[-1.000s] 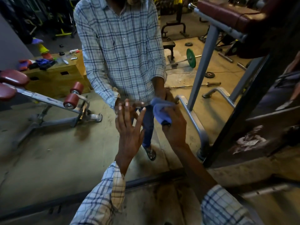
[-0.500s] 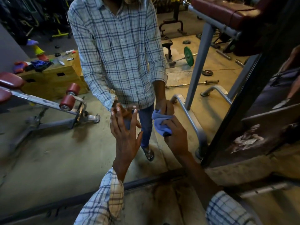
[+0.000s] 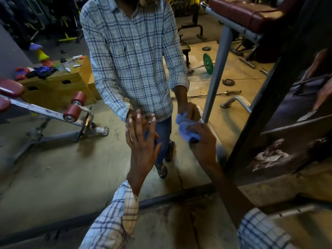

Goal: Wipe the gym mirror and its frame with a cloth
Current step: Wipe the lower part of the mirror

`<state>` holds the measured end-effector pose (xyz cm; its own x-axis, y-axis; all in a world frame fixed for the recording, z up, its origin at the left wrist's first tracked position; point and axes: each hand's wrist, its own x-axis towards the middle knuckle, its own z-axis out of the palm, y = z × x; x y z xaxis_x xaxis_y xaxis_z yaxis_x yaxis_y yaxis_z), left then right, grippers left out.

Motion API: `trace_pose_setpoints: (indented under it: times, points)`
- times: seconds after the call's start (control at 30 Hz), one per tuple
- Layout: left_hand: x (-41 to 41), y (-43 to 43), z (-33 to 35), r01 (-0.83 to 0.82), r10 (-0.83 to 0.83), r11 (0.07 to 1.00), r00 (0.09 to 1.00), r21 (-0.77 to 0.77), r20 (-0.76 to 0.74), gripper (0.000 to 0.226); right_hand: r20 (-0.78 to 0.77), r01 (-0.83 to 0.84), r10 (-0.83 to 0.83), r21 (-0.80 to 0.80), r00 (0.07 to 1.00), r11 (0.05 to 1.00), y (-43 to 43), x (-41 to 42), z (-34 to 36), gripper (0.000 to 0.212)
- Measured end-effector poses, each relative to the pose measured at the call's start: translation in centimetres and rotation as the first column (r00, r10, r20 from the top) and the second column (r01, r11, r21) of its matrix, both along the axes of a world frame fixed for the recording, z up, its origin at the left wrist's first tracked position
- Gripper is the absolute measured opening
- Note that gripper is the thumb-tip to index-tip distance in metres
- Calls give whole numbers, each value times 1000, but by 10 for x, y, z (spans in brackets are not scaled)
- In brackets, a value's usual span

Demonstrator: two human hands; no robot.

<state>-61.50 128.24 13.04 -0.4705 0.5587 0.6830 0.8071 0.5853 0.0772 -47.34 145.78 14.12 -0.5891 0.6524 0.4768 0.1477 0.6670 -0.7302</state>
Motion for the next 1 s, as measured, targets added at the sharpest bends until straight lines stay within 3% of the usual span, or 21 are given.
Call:
trace_pose_setpoints:
  times: [0.1, 0.17, 0.2, 0.27, 0.33, 0.37, 0.43, 0.5, 0.57, 0.63, 0.73, 0.77, 0.9, 1.0]
  points:
    - [3, 11, -2, -21, 21, 999, 1000, 27, -4, 91, -270, 190, -161, 83, 949, 978, 11, -1, 22, 37]
    - [7, 19, -5, -38, 37, 998, 999, 56, 28, 90, -309, 152, -115, 97, 944, 984, 8, -8, 17, 35]
    - [9, 22, -7, -47, 45, 997, 999, 60, 31, 89, -268, 73, -42, 106, 963, 992, 5, -10, 5, 35]
    - [15, 26, -10, -48, 47, 998, 999, 33, 21, 84, -23, -96, 98, 90, 995, 991, 1, -7, -23, 39]
    - [19, 29, -10, -25, 25, 1000, 999, -3, 20, 79, 223, -209, 183, 99, 957, 973, 11, 4, -45, 42]
    - [21, 31, -10, -18, 18, 1000, 1000, -8, 26, 78, 250, -220, 188, 103, 950, 970, 20, 8, -47, 41]
    - [26, 33, -8, -26, 26, 1000, 999, -8, 23, 77, 124, -156, 145, 87, 982, 984, 32, 16, -29, 36]
    - [31, 39, -9, -37, 37, 999, 999, -8, 14, 82, -127, -56, 70, 107, 989, 993, 43, 18, -5, 28]
    - [37, 50, -13, -31, 31, 999, 1000, -23, 4, 85, -230, -24, 52, 125, 972, 992, 50, 15, 3, 30]
    - [42, 60, -17, -50, 50, 999, 999, -18, 0, 84, -124, -105, 121, 127, 985, 986, 48, 11, -18, 28]
    - [45, 69, -21, -85, 85, 996, 996, 6, 6, 87, 242, -220, 179, 152, 953, 964, 51, 21, -73, 35]
    - [46, 70, -22, -83, 83, 997, 997, 6, 4, 88, 248, -251, 210, 146, 946, 957, 56, 26, -84, 34]
    - [50, 72, -28, -68, 68, 998, 998, -16, 11, 93, 14, -206, 207, 152, 978, 967, 72, 37, -61, 24]
    - [55, 77, -31, -44, 45, 999, 998, -19, 41, 100, -235, 8, 35, 179, 971, 984, 83, 41, -3, 26]
